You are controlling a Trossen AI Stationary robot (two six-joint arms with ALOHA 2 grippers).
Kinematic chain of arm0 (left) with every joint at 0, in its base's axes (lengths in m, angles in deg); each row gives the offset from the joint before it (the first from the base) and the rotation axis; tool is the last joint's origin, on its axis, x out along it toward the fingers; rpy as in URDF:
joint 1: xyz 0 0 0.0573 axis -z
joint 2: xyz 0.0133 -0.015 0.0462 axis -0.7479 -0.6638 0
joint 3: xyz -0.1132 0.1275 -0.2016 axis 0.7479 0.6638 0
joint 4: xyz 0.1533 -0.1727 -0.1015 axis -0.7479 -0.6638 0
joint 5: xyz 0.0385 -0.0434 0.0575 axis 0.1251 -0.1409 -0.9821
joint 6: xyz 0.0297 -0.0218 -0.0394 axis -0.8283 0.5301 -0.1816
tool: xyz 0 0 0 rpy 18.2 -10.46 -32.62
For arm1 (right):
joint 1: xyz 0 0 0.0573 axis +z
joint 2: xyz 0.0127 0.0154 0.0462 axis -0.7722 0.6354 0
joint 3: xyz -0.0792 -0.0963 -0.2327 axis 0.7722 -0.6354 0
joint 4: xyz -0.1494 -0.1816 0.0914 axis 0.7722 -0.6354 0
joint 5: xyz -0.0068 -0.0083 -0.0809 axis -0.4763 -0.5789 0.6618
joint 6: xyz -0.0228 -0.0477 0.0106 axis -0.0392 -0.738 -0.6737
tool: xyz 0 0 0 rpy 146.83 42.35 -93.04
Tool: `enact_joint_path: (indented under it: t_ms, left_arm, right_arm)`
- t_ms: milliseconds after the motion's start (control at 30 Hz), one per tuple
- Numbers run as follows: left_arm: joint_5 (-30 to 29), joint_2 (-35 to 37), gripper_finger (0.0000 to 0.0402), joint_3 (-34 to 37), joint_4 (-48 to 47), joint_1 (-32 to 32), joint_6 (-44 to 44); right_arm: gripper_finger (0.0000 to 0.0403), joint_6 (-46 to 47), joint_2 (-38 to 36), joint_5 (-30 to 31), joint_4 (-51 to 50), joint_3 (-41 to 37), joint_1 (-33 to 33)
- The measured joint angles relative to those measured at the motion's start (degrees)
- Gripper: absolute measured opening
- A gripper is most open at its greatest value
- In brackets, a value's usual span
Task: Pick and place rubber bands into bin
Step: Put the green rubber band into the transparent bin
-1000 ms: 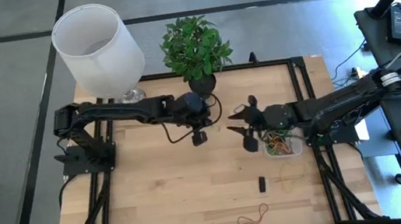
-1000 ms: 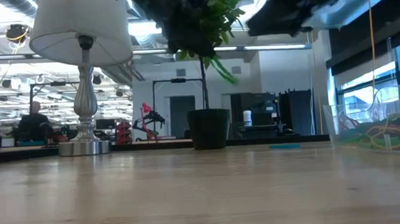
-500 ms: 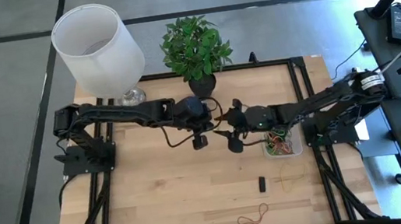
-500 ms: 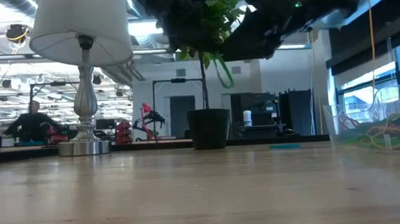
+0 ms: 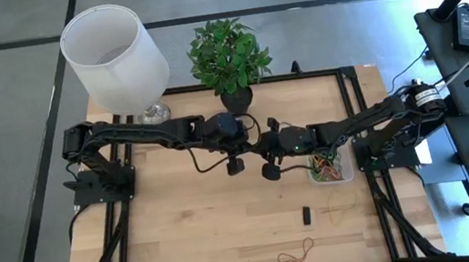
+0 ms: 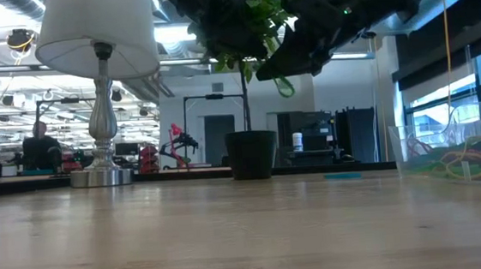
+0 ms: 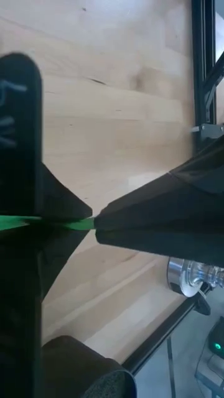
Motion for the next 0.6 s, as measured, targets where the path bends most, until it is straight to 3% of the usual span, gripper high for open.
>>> enact_joint_path:
  t_ms: [133, 333, 433, 600]
  left_arm:
    - [0.01, 0.00, 0.0017, 0.00, -0.01, 0.00, 0.02]
    - [-0.52, 0.00, 0.0080, 0.00, 0.06, 0.00, 0.48]
    - [-0.45, 0.00, 0.0106, -0.24, -0.23, -0.27, 0.98]
    - [-0.49, 1.75, 0.0119, -1.34, -3.19, -0.33, 2.05]
  right_arm:
    - [0.0007, 0.14, 0.00, -0.04, -0.04, 0.00, 0.01]
    - [0.0004, 1.61, -0.11, -0.44, -1.21, 0.00, 0.01]
    - [0.0003, 1.87, -1.90, -0.28, -5.72, 0.03, 0.01]
    - [0.0002, 7.97, -9.47, 3.24, -22.37, 0.04, 0.03]
